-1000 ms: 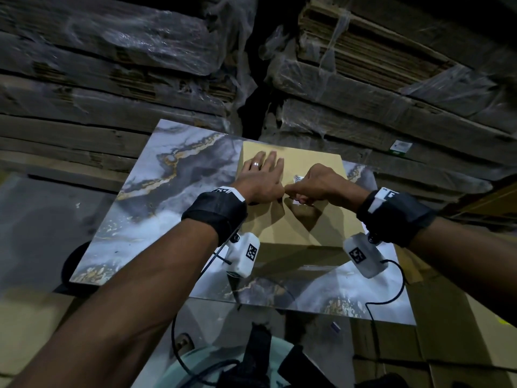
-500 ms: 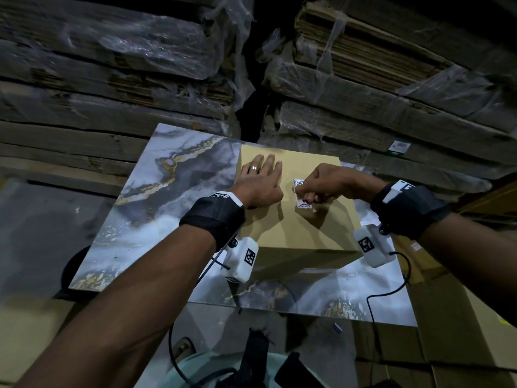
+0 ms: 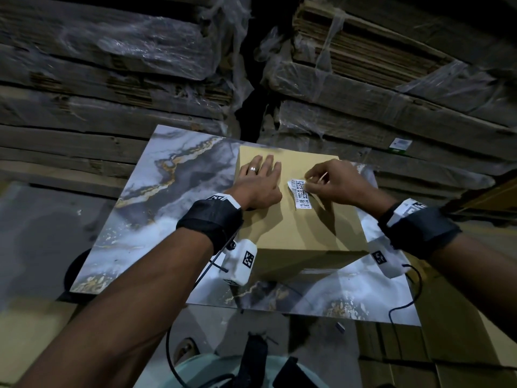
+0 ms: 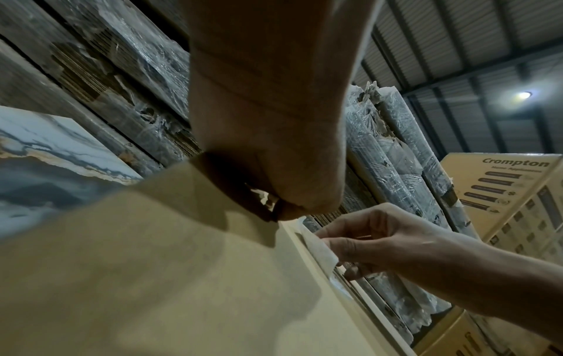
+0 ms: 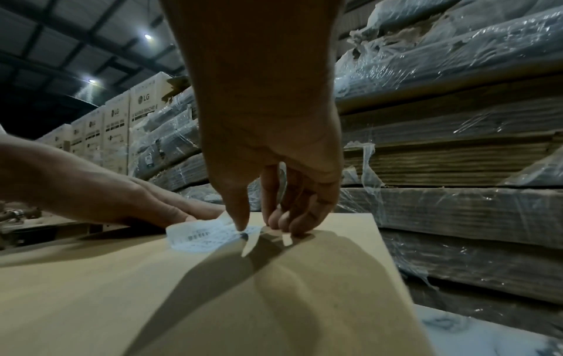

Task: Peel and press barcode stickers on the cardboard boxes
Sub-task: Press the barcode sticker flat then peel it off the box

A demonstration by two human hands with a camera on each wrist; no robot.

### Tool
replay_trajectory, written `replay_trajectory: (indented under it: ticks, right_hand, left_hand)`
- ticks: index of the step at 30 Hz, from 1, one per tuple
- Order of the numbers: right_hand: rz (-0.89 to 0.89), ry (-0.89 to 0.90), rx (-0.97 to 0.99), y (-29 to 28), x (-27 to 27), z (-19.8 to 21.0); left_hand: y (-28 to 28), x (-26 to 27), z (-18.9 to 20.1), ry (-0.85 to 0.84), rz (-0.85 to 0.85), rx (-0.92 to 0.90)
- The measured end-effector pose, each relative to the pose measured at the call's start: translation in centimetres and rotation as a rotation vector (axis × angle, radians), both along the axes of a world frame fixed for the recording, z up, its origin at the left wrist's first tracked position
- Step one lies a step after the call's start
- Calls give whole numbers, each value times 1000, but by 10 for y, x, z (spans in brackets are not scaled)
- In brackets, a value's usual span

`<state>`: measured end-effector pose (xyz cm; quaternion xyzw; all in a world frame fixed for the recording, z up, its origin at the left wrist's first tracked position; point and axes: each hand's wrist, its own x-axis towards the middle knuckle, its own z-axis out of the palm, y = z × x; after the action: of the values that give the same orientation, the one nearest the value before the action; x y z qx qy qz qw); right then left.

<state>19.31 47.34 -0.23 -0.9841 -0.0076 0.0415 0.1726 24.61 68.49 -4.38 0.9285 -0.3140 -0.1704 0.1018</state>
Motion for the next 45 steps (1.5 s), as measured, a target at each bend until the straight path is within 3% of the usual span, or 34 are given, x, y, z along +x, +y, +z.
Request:
replay_trajectory:
  ticks: [13,20,28,45]
  right_hand:
    - [51,-92,27,8,3,-7]
    - [88,-67,295,-6,-14,-8]
    - [162,-56,174,5,-14,-1]
    - [-123,78,349,18,-7,18]
  left_hand:
    - [-1,-1,-1,-4,18,5]
    - [-1,1,-2,1,8,-1]
    - [-1,0,-2,10,21,-6]
    - [0,-1,1,3,14,-9]
